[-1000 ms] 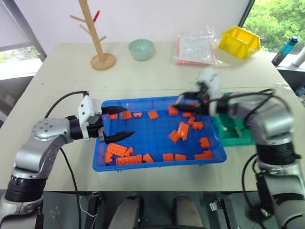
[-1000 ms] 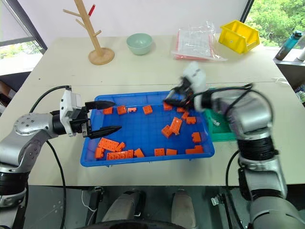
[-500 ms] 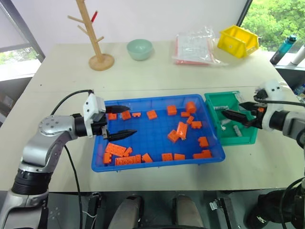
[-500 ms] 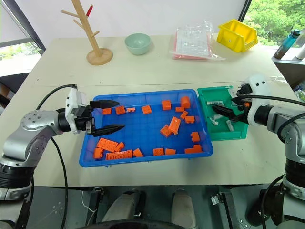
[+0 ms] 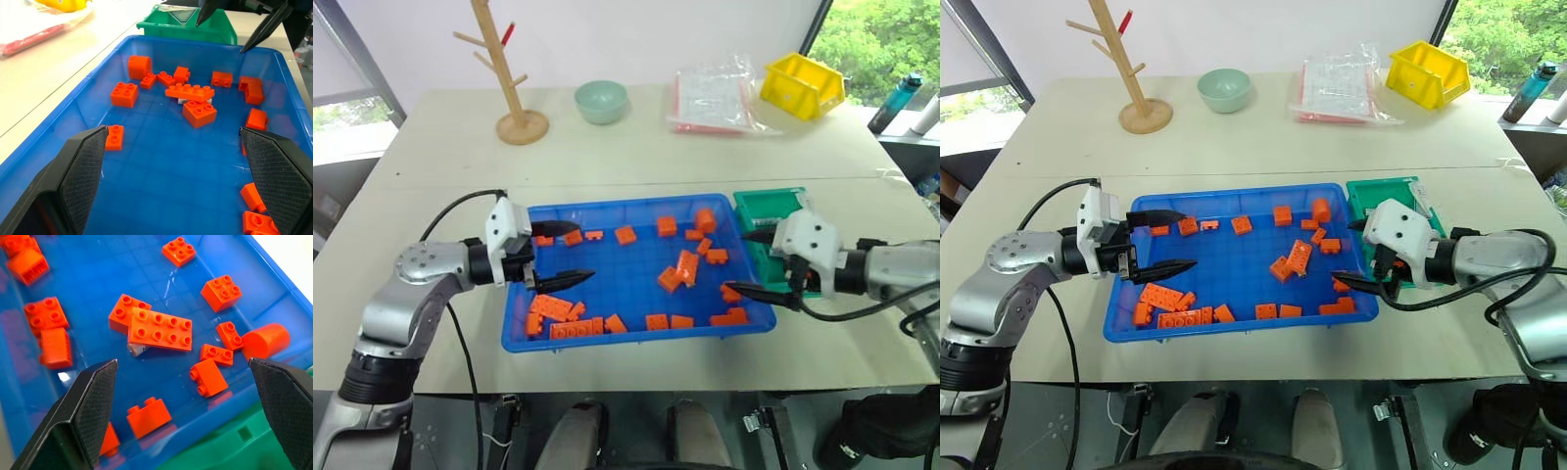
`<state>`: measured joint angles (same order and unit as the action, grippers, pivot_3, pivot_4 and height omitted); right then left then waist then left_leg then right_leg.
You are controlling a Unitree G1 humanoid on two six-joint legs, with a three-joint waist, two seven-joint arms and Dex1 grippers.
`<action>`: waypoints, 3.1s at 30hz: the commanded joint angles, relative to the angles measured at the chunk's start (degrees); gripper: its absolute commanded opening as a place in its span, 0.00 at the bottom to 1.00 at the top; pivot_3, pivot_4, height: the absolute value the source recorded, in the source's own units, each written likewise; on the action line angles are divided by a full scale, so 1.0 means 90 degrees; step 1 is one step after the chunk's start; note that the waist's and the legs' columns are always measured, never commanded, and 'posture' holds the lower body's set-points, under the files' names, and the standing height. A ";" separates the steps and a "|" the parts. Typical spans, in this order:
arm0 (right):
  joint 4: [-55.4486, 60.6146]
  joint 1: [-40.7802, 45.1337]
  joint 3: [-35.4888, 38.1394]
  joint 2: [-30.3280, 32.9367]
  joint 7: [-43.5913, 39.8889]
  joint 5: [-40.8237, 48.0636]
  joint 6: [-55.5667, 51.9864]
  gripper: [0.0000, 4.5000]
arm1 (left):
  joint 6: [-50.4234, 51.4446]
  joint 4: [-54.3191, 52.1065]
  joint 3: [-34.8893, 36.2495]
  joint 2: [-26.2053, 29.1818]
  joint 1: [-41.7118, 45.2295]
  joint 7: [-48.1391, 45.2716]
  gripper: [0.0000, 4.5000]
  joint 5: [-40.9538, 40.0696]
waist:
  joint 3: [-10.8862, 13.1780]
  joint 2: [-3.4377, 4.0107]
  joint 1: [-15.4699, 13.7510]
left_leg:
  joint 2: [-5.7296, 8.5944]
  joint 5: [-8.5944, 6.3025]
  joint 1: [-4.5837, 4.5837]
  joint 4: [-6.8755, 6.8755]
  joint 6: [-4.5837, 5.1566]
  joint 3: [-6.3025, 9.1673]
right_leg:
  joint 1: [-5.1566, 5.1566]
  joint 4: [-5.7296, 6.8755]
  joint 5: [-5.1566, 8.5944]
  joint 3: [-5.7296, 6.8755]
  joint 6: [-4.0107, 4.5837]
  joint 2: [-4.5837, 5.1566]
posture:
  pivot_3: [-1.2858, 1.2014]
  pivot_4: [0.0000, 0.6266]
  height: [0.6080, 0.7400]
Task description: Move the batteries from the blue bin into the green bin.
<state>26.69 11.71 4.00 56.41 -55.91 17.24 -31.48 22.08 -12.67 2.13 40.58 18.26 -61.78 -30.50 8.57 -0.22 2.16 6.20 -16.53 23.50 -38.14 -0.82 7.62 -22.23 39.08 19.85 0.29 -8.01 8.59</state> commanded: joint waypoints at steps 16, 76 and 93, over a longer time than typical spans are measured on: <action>-0.0594 0.0967 -0.1641 -0.1605 0.1061 -0.0907 -0.0145 0.98 | -0.0023 -0.0192 0.0297 0.0144 0.0109 0.0091 1.00 -0.0059 | 0.0000 -0.0001 -0.0010 | 0.0003 0.0000 0.0000 0.0000 -0.0001 0.0009 | -0.0001 0.0000 0.0000 0.0000 0.0000 0.0000 | 0.52 0.24 0.90; -0.0562 0.0345 -0.1979 -0.0510 0.0615 -0.2307 0.0845 0.69 | -0.0378 0.0081 0.0246 0.0023 0.0345 0.0065 1.00 0.0097 | -0.0033 -0.0057 -0.0171 | 0.0013 0.0001 -0.0004 -0.0009 -0.0001 0.0018 | 0.0014 -0.0005 0.0000 0.0001 0.0000 0.0003 | 0.52 0.24 0.90; -0.0045 0.1249 -0.1838 -0.0614 0.0068 -0.2003 0.0352 0.01 | -0.0437 0.0185 0.0162 -0.0105 0.0515 0.0096 1.00 0.0170 | -0.0032 -0.0056 -0.0120 | 0.0008 0.0001 -0.0004 -0.0003 -0.0001 0.0016 | 0.0006 -0.0005 0.0000 0.0001 0.0000 0.0001 | 0.52 0.24 0.90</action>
<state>25.17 21.19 -13.86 50.73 -53.78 -1.92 -29.43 19.24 -10.19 2.99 39.67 22.27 -61.01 -29.14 8.28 -0.72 1.08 6.28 -16.52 23.47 -38.16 -0.83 7.76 -22.18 39.03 19.85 0.30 -8.01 8.60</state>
